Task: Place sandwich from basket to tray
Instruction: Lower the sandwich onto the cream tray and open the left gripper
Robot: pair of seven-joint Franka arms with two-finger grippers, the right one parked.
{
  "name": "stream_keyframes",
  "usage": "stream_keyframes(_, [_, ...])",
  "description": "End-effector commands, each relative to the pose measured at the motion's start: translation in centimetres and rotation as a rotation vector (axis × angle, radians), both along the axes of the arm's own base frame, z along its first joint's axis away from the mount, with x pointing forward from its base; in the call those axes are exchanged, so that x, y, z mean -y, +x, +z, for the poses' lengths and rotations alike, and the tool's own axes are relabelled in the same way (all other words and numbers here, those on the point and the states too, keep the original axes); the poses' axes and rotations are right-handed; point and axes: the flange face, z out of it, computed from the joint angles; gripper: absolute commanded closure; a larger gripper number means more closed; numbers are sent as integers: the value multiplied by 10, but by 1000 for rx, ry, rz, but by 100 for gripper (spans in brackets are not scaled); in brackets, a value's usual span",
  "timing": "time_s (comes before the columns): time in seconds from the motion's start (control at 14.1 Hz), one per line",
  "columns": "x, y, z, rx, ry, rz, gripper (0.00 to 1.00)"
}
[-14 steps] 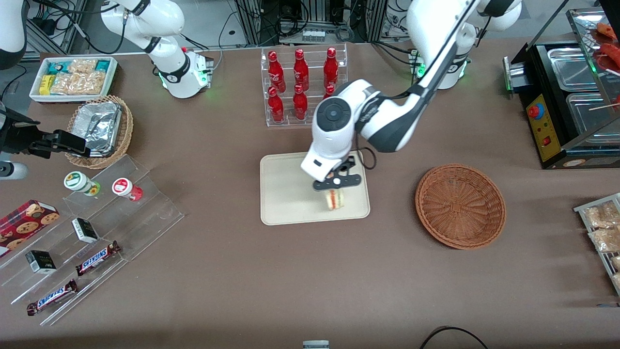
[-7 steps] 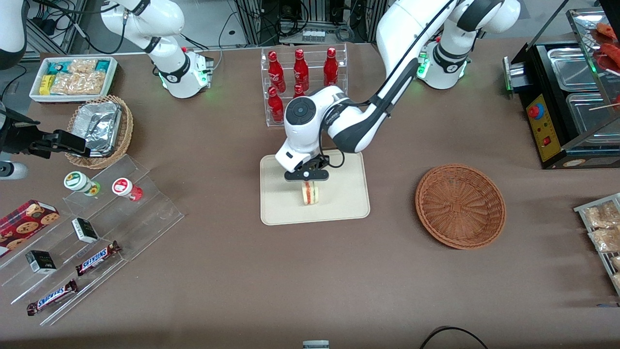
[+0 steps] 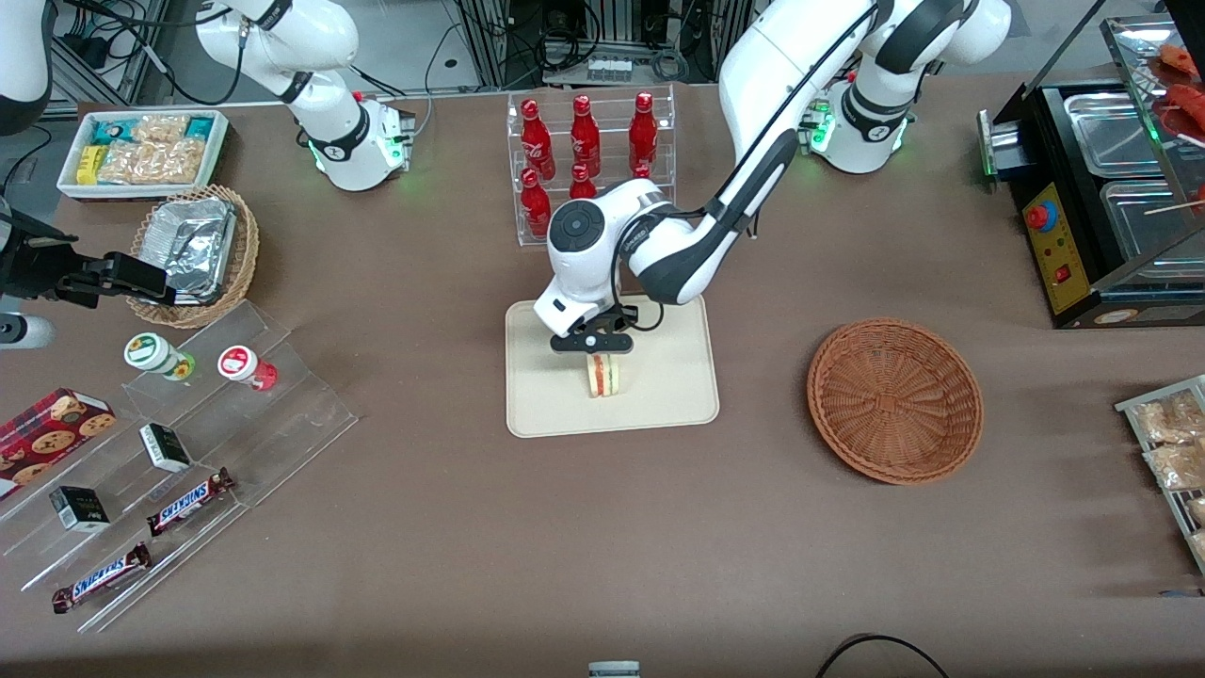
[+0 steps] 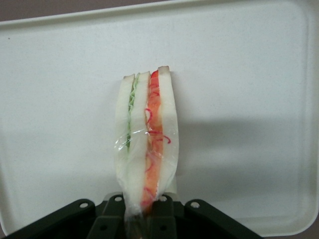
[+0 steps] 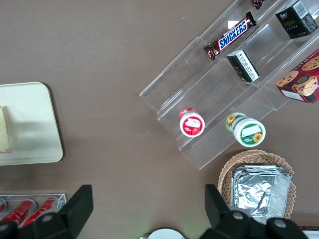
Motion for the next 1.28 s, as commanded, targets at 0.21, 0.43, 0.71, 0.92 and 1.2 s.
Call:
stream_keyframes(0.21, [4, -1, 1, 26, 5, 0, 2])
stream_keyframes(0.43, [1, 5, 17, 39, -3, 12, 1])
stream_keyframes(0.71, [-23, 23, 89, 44, 31, 71, 1])
stream_keyframes(0.92, [-73, 56, 152, 52, 17, 160, 1])
stream_keyframes(1.2, [-134, 78, 210, 50, 46, 229, 1])
